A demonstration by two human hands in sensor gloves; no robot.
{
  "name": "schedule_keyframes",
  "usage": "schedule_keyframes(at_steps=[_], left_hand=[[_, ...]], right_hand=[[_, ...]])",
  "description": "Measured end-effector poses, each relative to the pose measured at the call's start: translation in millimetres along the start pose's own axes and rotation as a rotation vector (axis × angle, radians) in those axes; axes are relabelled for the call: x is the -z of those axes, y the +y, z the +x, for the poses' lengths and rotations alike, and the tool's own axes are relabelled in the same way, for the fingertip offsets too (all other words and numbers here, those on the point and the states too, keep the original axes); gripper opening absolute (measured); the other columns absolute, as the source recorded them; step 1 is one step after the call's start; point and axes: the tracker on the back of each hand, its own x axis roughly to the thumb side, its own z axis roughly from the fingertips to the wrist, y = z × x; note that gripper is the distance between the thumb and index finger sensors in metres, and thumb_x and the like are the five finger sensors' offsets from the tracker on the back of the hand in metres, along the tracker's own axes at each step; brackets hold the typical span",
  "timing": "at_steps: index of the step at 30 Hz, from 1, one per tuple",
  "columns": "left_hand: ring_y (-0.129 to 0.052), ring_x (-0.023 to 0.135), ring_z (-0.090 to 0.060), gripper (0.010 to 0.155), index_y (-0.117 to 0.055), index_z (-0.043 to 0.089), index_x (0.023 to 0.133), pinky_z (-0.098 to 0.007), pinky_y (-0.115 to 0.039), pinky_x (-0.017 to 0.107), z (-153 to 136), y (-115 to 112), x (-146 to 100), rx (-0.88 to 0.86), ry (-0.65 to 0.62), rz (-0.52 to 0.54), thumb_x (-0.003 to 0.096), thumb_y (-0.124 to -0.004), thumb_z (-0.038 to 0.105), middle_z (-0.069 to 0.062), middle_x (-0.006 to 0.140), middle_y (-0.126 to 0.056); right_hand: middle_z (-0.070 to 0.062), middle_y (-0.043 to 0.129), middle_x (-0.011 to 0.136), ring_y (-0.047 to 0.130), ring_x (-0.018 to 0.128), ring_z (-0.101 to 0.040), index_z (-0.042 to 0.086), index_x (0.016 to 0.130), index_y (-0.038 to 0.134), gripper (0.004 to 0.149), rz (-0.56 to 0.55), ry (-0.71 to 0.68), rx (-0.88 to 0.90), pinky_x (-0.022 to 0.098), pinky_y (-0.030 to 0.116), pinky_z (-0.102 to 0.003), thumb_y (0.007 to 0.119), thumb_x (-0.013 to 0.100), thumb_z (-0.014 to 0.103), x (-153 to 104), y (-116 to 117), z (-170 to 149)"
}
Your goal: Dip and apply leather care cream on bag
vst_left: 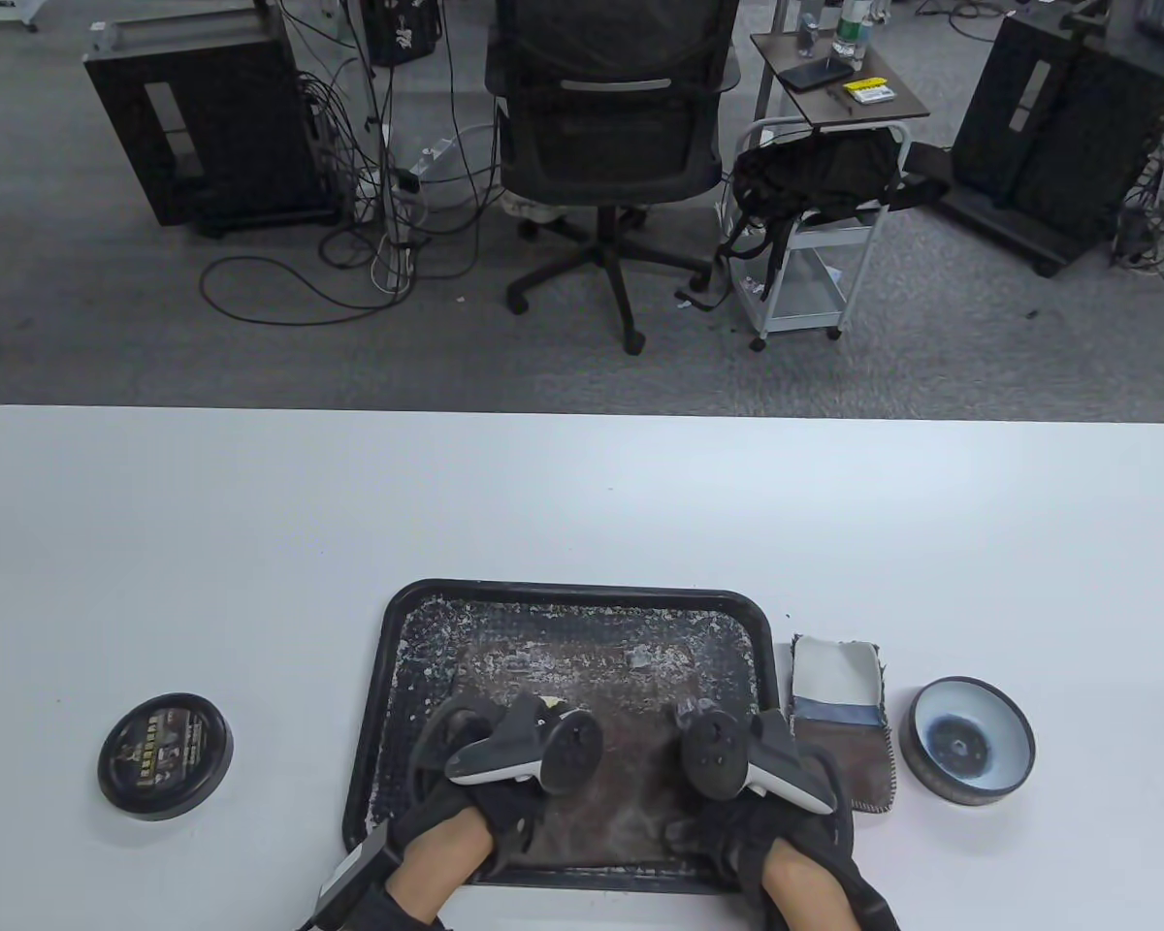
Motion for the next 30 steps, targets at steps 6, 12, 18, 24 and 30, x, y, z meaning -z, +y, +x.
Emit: schedule_keyframes(at_steps=[6,12,18,24,30], left_hand=[[-0.064,0.096,-0.029,0.058,-0.062,0.033,0.096,-0.051,-0.065,0.066,30,1,14,-0.041,-0.077,0.041,0.0399,-0.078,0.030,0.003,0.105,-0.059],[-0.055,0.101,-0.026,0.060,-0.054,0.038,0.098,-0.049,-0.057,0.071,52,2,27,-0.025,-0.143,0.001,0.0428,-0.075,0.033,0.007,0.109,-0.049],[-0.051,0.102,-0.025,0.059,-0.053,0.038,0.098,-0.049,-0.054,0.072,59,2,36,-0.030,-0.194,-0.019,0.0430,-0.074,0.032,0.008,0.109,-0.048],[-0.050,0.102,-0.024,0.059,-0.055,0.039,0.097,-0.049,-0.053,0.073,57,2,36,-0.014,-0.241,-0.017,0.0429,-0.075,0.031,0.010,0.109,-0.050],[-0.057,0.100,-0.022,0.058,-0.061,0.040,0.095,-0.049,-0.057,0.071,53,3,27,0.048,-0.256,0.011,0.0403,-0.077,0.029,0.011,0.107,-0.057]], right_hand=[[-0.013,0.017,0.112,0.037,0.097,-0.045,0.018,0.102,0.001,0.112,0.014,0.001,0.002,0.063,0.028,-0.072,0.085,0.035,0.049,2,-1,0],[-0.010,0.006,0.110,0.035,0.096,-0.049,0.019,0.097,-0.010,0.118,0.004,-0.028,0.040,0.062,0.025,-0.074,0.087,0.036,0.047,2,0,0],[-0.010,0.013,0.112,0.031,0.095,-0.049,0.018,0.099,-0.006,0.115,0.037,-0.027,0.056,0.062,0.022,-0.072,0.087,0.036,0.047,6,0,-2],[-0.009,0.017,0.112,0.031,0.096,-0.046,0.020,0.101,-0.001,0.113,0.054,-0.013,0.042,0.063,0.022,-0.070,0.087,0.036,0.049,7,-1,-4],[-0.008,0.017,0.112,0.028,0.096,-0.045,0.021,0.103,0.002,0.109,0.089,-0.005,0.044,0.063,0.020,-0.069,0.085,0.037,0.049,7,-1,-3]])
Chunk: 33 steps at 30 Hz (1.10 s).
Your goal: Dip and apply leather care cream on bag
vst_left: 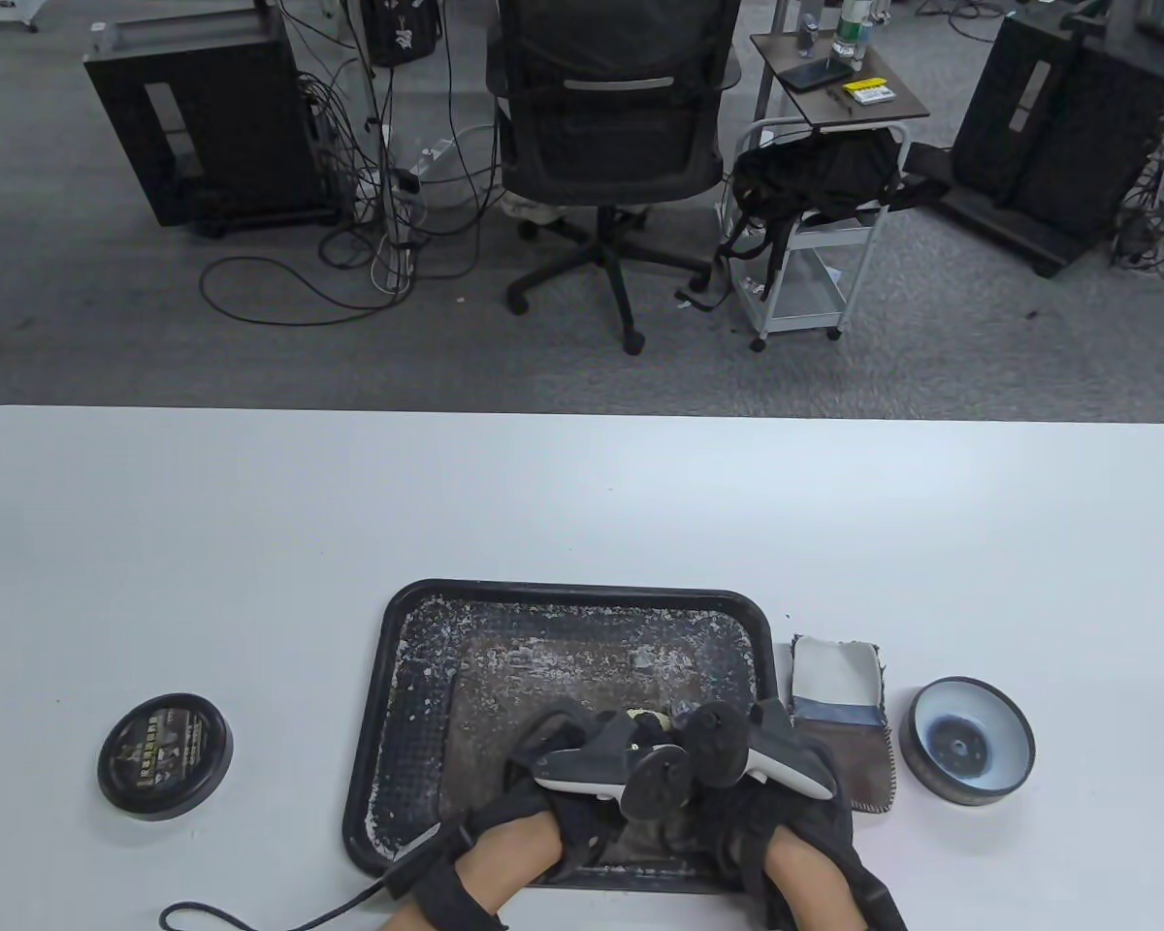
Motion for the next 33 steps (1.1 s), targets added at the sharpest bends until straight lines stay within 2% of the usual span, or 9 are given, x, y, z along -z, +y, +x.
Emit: schedule_keyframes(at_steps=[10,26,33], left_hand=[[-0.060,0.099,-0.020,0.057,-0.063,0.040,0.093,-0.048,-0.059,0.070,-25,-6,-30,-0.044,0.054,-0.051,0.0392,-0.078,0.028,0.011,0.105,-0.059],[-0.060,0.099,-0.020,0.057,-0.065,0.040,0.092,-0.048,-0.059,0.070,-93,-29,-119,-0.166,0.228,-0.085,0.0384,-0.079,0.027,0.012,0.104,-0.061],[-0.062,0.097,-0.023,0.057,-0.065,0.039,0.092,-0.048,-0.062,0.069,-103,-31,-136,-0.164,0.286,-0.106,0.0379,-0.080,0.027,0.009,0.104,-0.061]], right_hand=[[-0.007,0.014,0.112,0.024,0.096,-0.045,0.023,0.103,0.004,0.106,0.023,0.002,-0.018,0.063,0.018,-0.069,0.083,0.038,0.050,0,0,1],[-0.007,0.014,0.112,0.023,0.096,-0.045,0.024,0.104,0.005,0.105,0.024,0.003,-0.014,0.063,0.018,-0.068,0.083,0.038,0.050,0,0,1],[-0.006,0.014,0.112,0.024,0.096,-0.044,0.024,0.103,0.004,0.106,0.019,0.005,-0.012,0.063,0.018,-0.068,0.083,0.038,0.051,0,1,1]])
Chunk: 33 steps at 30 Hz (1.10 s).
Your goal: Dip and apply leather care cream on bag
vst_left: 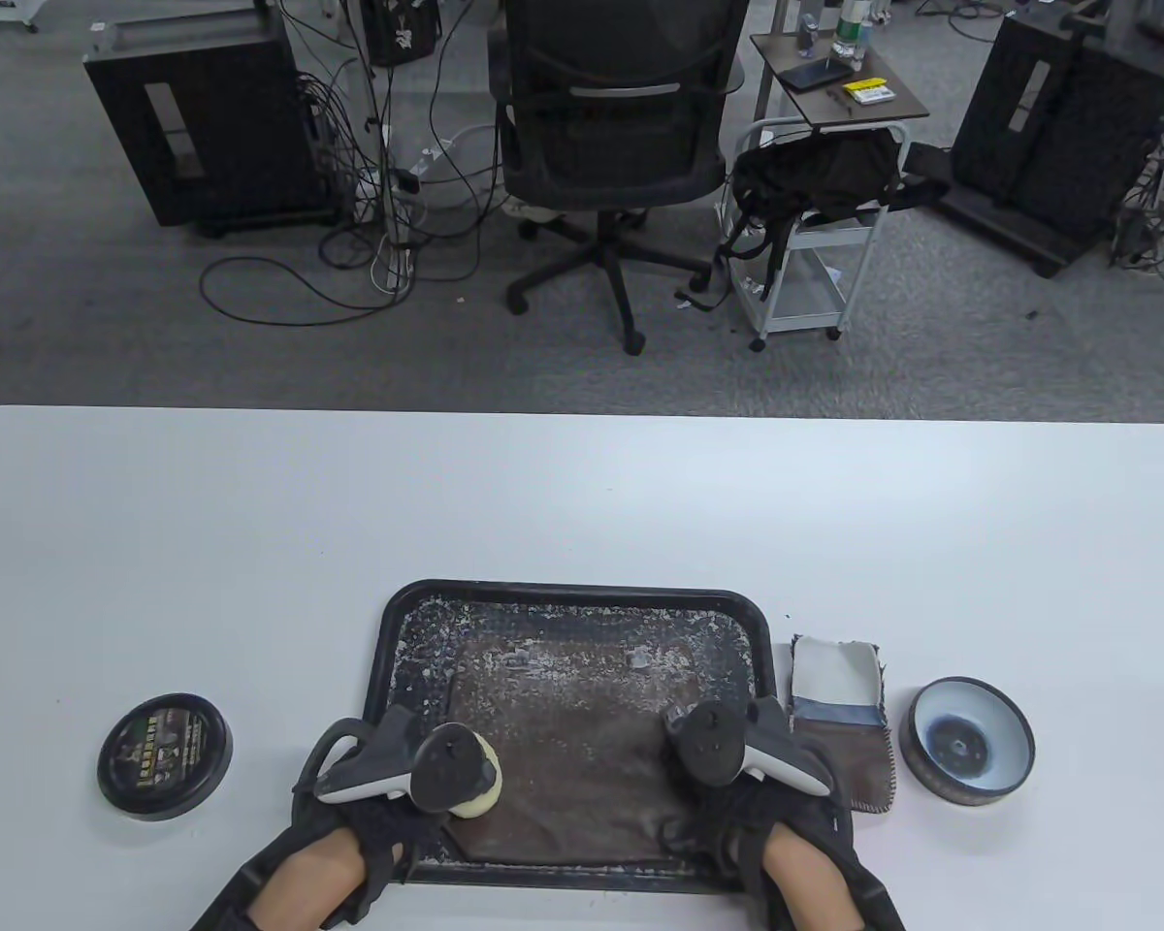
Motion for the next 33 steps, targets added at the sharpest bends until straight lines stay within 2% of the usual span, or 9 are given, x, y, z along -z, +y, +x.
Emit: schedule_keyframes(at_steps=[9,14,28,33], left_hand=[[-0.063,0.095,-0.025,0.058,-0.063,0.037,0.093,-0.048,-0.065,0.067,17,-1,2,0.071,-0.054,0.046,0.0384,-0.079,0.029,0.006,0.104,-0.060],[-0.060,0.096,-0.024,0.058,-0.062,0.038,0.094,-0.048,-0.063,0.068,30,-3,8,0.032,-0.100,0.062,0.0388,-0.079,0.029,0.007,0.105,-0.058],[-0.059,0.097,-0.025,0.059,-0.060,0.038,0.094,-0.048,-0.063,0.068,102,8,52,0.069,-0.238,0.039,0.0392,-0.078,0.030,0.008,0.105,-0.056],[-0.058,0.097,-0.024,0.059,-0.060,0.039,0.095,-0.047,-0.062,0.068,124,13,65,0.034,-0.294,0.036,0.0394,-0.078,0.030,0.008,0.106,-0.055]], right_hand=[[-0.008,0.014,0.111,0.024,0.095,-0.045,0.023,0.103,0.004,0.106,-0.003,-0.012,0.011,0.063,0.017,-0.068,0.083,0.038,0.050,1,1,-1],[-0.008,0.014,0.112,0.023,0.095,-0.044,0.023,0.104,0.004,0.106,-0.007,-0.020,0.010,0.063,0.017,-0.067,0.082,0.039,0.051,2,1,-1],[-0.007,0.016,0.112,0.024,0.095,-0.044,0.023,0.104,0.005,0.106,-0.018,-0.027,0.024,0.064,0.017,-0.065,0.083,0.038,0.051,2,2,-4],[-0.007,0.017,0.112,0.026,0.095,-0.043,0.024,0.104,0.006,0.105,-0.030,-0.023,-0.004,0.065,0.019,-0.064,0.082,0.037,0.052,2,1,-4]])
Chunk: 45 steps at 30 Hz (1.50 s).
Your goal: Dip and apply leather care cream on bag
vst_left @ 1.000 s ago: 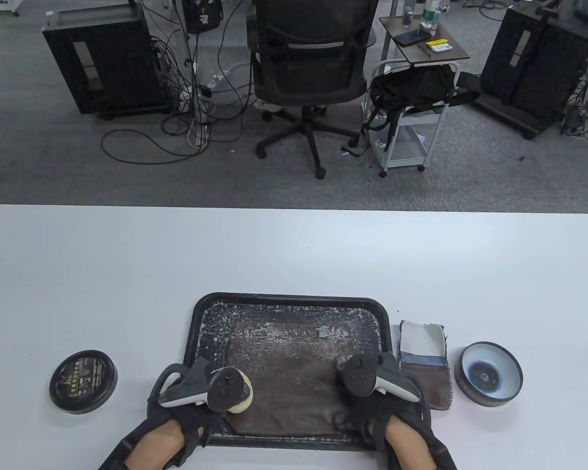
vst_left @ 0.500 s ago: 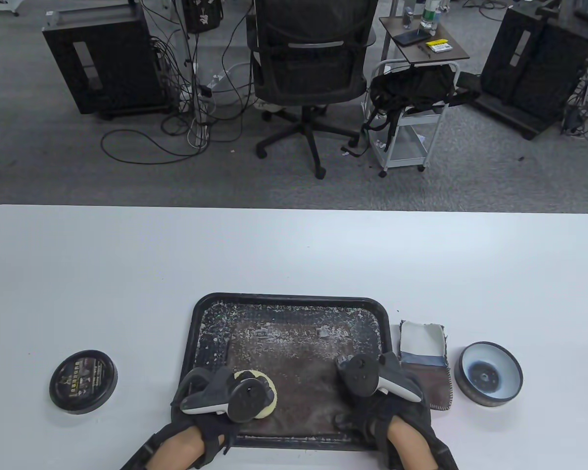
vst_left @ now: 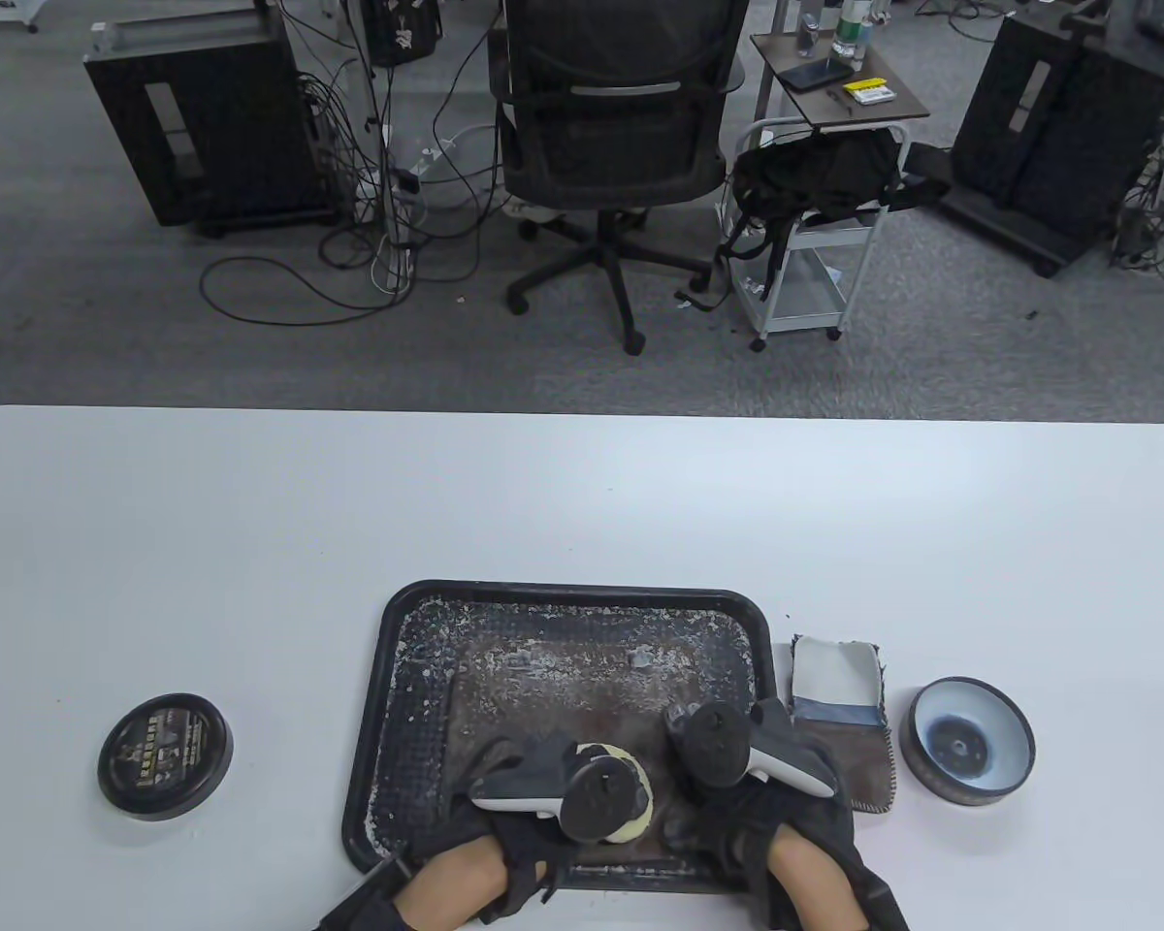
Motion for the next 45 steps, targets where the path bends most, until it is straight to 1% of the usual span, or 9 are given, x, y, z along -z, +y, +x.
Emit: schedule_keyframes(at_steps=[4,7,10,13,18,25,31,36,45], left_hand=[[-0.058,0.097,-0.024,0.058,-0.060,0.039,0.094,-0.047,-0.061,0.069,11,4,10,0.023,-0.022,-0.002,0.0393,-0.077,0.030,0.009,0.106,-0.055],[-0.059,0.097,-0.023,0.059,-0.060,0.039,0.094,-0.047,-0.061,0.069,11,4,12,0.015,-0.029,0.007,0.0393,-0.077,0.030,0.009,0.106,-0.056],[-0.059,0.097,-0.024,0.059,-0.060,0.039,0.095,-0.048,-0.062,0.069,13,3,12,0.030,-0.033,0.021,0.0394,-0.077,0.030,0.009,0.106,-0.056],[-0.058,0.097,-0.024,0.058,-0.061,0.039,0.094,-0.048,-0.061,0.069,18,2,13,0.063,-0.046,0.036,0.0393,-0.077,0.029,0.009,0.106,-0.056],[-0.055,0.099,-0.021,0.059,-0.059,0.041,0.095,-0.047,-0.057,0.071,27,1,17,0.067,-0.090,0.032,0.0400,-0.077,0.030,0.012,0.107,-0.053],[-0.052,0.100,-0.020,0.058,-0.059,0.043,0.094,-0.047,-0.054,0.072,41,-1,21,0.093,-0.121,0.021,0.0400,-0.076,0.030,0.014,0.107,-0.052],[-0.053,0.099,-0.018,0.057,-0.063,0.043,0.092,-0.046,-0.054,0.072,44,-2,13,0.107,-0.144,-0.005,0.0391,-0.077,0.028,0.015,0.105,-0.056],[-0.056,0.099,-0.017,0.057,-0.064,0.043,0.092,-0.046,-0.056,0.071,38,-1,6,0.110,-0.134,-0.036,0.0389,-0.077,0.028,0.015,0.104,-0.058],[-0.058,0.098,-0.014,0.056,-0.066,0.044,0.090,-0.044,-0.057,0.071,10,-6,-21,0.062,-0.085,-0.088,0.0378,-0.079,0.028,0.017,0.103,-0.061]], right_hand=[[-0.007,0.018,0.112,0.026,0.095,-0.043,0.024,0.105,0.007,0.105,0.001,-0.005,0.005,0.065,0.020,-0.064,0.082,0.037,0.052,0,0,-1],[-0.008,0.016,0.112,0.022,0.095,-0.043,0.023,0.104,0.006,0.105,0.050,-0.041,0.114,0.065,0.015,-0.062,0.085,0.039,0.047,0,-2,-9],[-0.007,0.013,0.112,0.015,0.094,-0.042,0.021,0.103,0.004,0.093,0.088,-0.078,0.224,0.064,0.008,-0.057,0.076,0.045,0.036,0,-3,-18],[-0.005,0.018,0.112,0.016,0.095,-0.038,0.023,0.103,0.009,0.081,0.064,-0.057,0.306,0.064,0.007,-0.052,0.067,0.047,0.024,1,-3,-22],[-0.002,0.023,0.111,0.022,0.095,-0.036,0.026,0.103,0.014,0.075,0.024,-0.005,0.212,0.065,0.013,-0.053,0.062,0.046,0.017,1,-4,-17],[0.000,0.029,0.110,0.029,0.094,-0.035,0.029,0.103,0.022,0.075,-0.016,0.033,0.143,0.066,0.020,-0.054,0.063,0.044,0.011,1,-5,-11],[-0.001,0.036,0.108,0.041,0.094,-0.036,0.035,0.101,0.041,0.069,-0.078,0.055,0.015,0.066,0.032,-0.057,0.065,0.042,0.009,1,-7,-2],[-0.001,0.039,0.107,0.046,0.093,-0.035,0.035,0.100,0.044,0.068,-0.093,0.064,-0.041,0.066,0.038,-0.058,0.066,0.041,0.009,1,-8,3],[-0.001,0.039,0.107,0.045,0.093,-0.035,0.035,0.100,0.045,0.067,-0.086,0.065,-0.017,0.066,0.037,-0.058,0.065,0.041,0.009,2,-7,2]])
